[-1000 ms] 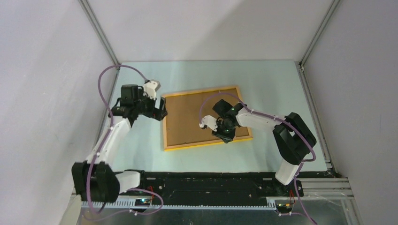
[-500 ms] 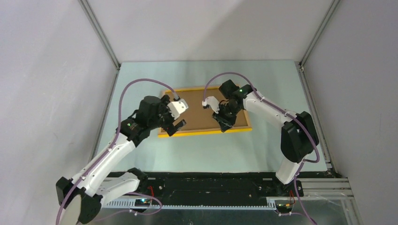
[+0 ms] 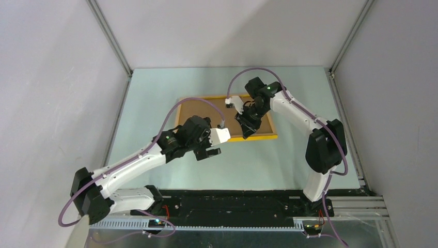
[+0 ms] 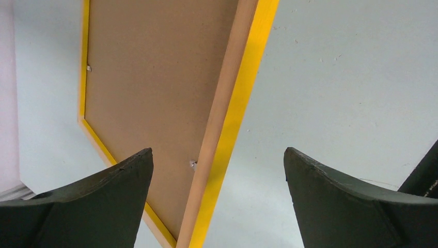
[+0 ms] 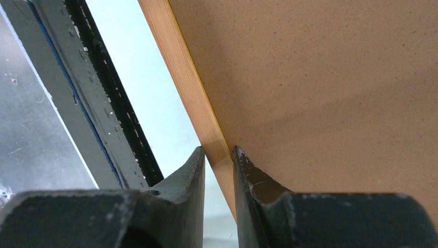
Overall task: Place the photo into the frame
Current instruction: Turn over the photo frame at the center of the board.
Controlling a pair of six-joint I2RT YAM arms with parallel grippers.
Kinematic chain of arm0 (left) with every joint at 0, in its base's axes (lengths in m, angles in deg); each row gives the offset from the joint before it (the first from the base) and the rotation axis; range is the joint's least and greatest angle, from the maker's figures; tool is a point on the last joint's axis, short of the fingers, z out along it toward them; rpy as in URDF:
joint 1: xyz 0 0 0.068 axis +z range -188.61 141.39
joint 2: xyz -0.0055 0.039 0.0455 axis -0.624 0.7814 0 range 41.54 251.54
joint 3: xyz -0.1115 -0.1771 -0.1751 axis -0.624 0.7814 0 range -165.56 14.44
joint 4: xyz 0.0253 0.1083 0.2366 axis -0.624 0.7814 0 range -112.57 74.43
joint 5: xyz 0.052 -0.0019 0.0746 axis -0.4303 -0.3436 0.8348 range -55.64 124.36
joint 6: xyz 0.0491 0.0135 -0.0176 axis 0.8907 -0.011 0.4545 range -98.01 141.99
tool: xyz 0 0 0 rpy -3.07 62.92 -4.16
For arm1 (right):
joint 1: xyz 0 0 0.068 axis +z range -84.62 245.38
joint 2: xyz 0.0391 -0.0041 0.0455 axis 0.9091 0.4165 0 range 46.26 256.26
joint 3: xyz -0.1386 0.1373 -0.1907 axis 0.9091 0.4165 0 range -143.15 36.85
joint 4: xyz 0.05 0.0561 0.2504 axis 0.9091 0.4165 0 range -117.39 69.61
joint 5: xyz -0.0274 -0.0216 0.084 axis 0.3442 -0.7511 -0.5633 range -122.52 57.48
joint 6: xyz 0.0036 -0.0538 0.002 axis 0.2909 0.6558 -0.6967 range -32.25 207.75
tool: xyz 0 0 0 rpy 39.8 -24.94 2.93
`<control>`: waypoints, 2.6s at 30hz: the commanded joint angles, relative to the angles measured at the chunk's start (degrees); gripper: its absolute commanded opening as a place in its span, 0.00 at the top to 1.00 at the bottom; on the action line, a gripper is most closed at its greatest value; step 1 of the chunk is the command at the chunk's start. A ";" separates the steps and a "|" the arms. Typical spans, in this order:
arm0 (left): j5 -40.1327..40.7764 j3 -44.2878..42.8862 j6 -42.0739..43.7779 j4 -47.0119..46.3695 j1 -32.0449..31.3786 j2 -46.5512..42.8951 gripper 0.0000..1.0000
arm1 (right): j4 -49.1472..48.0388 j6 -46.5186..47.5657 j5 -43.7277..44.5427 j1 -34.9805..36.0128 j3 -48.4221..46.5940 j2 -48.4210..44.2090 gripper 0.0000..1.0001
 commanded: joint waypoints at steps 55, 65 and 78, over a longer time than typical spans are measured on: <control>14.63 -9.67 4.92 -6.26 -1.94 6.38 1.00 | -6.75 -6.59 6.43 -4.79 0.09 -24.18 0.27; 12.32 -12.16 5.58 -4.68 -1.98 2.06 1.00 | -12.90 -3.67 16.42 4.13 9.68 -31.58 0.21; 8.75 -9.96 7.64 -1.88 -1.94 -2.39 1.00 | -18.21 4.81 27.72 10.24 10.25 -32.23 0.19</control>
